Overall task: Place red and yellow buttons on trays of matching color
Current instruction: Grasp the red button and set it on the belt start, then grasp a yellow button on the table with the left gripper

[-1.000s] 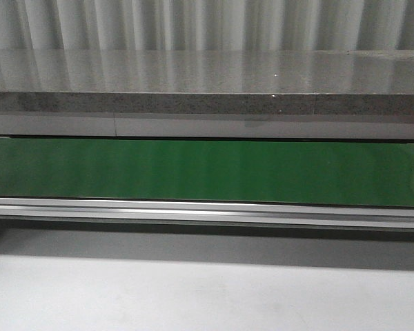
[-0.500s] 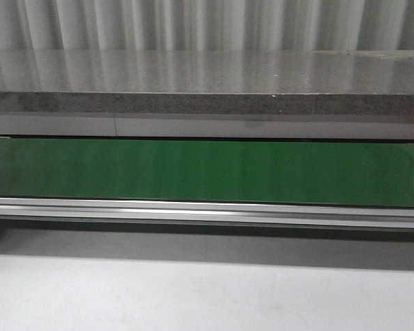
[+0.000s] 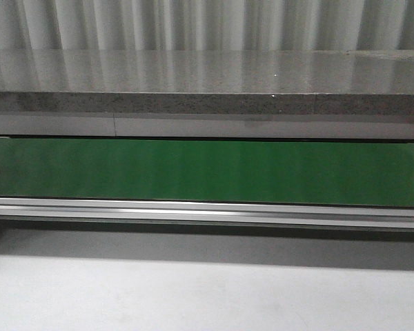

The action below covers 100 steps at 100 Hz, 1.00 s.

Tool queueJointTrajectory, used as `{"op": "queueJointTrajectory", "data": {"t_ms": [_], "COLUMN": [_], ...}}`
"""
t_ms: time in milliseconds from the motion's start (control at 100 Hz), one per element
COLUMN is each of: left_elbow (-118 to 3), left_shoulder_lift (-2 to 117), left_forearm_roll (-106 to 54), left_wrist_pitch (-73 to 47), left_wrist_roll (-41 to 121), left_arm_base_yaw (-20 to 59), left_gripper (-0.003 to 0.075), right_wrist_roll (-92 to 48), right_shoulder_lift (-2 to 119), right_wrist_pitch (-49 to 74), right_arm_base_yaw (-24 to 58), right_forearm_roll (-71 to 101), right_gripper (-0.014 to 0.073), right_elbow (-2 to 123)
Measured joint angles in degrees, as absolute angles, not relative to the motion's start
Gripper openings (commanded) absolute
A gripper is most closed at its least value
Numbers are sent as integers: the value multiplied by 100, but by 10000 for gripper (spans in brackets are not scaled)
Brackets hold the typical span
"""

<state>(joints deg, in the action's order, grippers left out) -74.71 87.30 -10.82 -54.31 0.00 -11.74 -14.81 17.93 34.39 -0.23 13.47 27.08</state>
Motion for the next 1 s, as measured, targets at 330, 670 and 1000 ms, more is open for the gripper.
{"op": "queueJointTrajectory", "data": {"t_ms": [330,670,1000], "left_elbow": [-7480,-7515,-7526], "left_shoulder_lift": [9209,10161,10820], "left_forearm_roll": [-454,-355,-355], "left_wrist_pitch": [-5836,-5540,-4552], "left_wrist_roll": [0,0,0], "left_arm_base_yaw": [-1793,-2046,-2055], "left_gripper": [587,587,587], "right_wrist_roll": [-1481,-1481,-1481], "right_shoulder_lift": [1793,1793,1793], "right_wrist_pitch": [3439,3439,3439], "right_arm_base_yaw": [-23,-23,-23], "right_forearm_roll": [1347,1347,1347], "right_gripper": [-66,-66,-66], "right_elbow": [2708,2708,2708]}}
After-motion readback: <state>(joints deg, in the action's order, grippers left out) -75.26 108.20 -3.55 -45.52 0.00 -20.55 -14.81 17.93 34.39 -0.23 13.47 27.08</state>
